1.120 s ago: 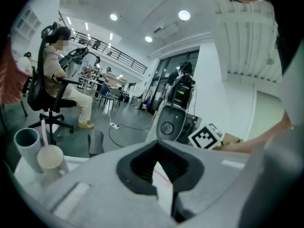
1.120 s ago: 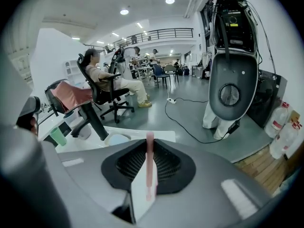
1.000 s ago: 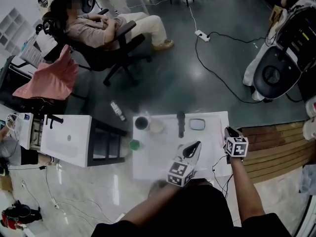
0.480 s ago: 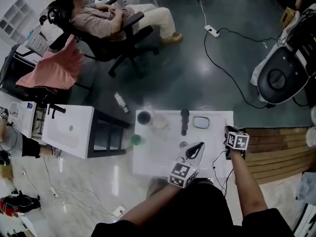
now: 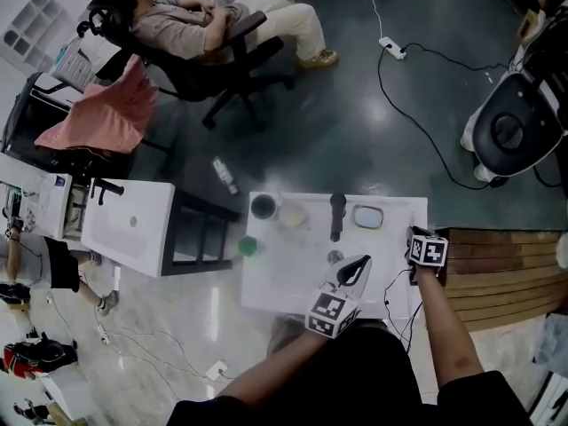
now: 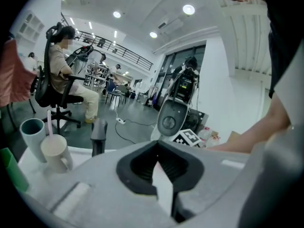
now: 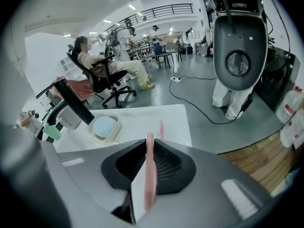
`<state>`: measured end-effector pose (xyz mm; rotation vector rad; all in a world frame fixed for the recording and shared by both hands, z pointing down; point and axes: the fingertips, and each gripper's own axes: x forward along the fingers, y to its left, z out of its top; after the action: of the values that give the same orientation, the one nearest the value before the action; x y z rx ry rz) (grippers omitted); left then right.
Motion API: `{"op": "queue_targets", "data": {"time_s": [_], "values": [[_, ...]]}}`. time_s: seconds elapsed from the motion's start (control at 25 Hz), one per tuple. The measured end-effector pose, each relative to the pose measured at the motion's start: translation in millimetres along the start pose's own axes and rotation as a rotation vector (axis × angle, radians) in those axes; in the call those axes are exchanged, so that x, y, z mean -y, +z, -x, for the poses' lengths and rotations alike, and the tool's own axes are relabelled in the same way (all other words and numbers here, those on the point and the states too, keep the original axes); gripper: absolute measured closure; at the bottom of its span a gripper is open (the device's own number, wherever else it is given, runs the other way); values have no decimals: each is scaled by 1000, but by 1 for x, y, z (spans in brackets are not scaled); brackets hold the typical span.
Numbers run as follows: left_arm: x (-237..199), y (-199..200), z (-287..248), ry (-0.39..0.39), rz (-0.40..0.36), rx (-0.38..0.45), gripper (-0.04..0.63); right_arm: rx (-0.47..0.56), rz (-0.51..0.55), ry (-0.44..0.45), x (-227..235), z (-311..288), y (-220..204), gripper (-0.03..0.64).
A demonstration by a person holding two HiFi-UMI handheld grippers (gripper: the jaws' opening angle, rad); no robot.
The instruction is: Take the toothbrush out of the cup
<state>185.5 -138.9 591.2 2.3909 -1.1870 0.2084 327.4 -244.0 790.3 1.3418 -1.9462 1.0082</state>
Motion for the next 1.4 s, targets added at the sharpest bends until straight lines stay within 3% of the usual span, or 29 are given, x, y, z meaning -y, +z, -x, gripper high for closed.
{"op": "queue_targets", "data": {"time_s": [0.68, 1.04, 1.4], "values": [[7, -3, -4, -1, -21, -2, 594, 9, -1, -5, 0, -12, -7, 563], [6, -4, 1, 12, -16, -2, 594, 5, 49, -12, -2, -9, -7, 546], [7, -2, 4, -3, -19, 14, 594, 67, 37, 29, -13, 11, 7, 547]]}}
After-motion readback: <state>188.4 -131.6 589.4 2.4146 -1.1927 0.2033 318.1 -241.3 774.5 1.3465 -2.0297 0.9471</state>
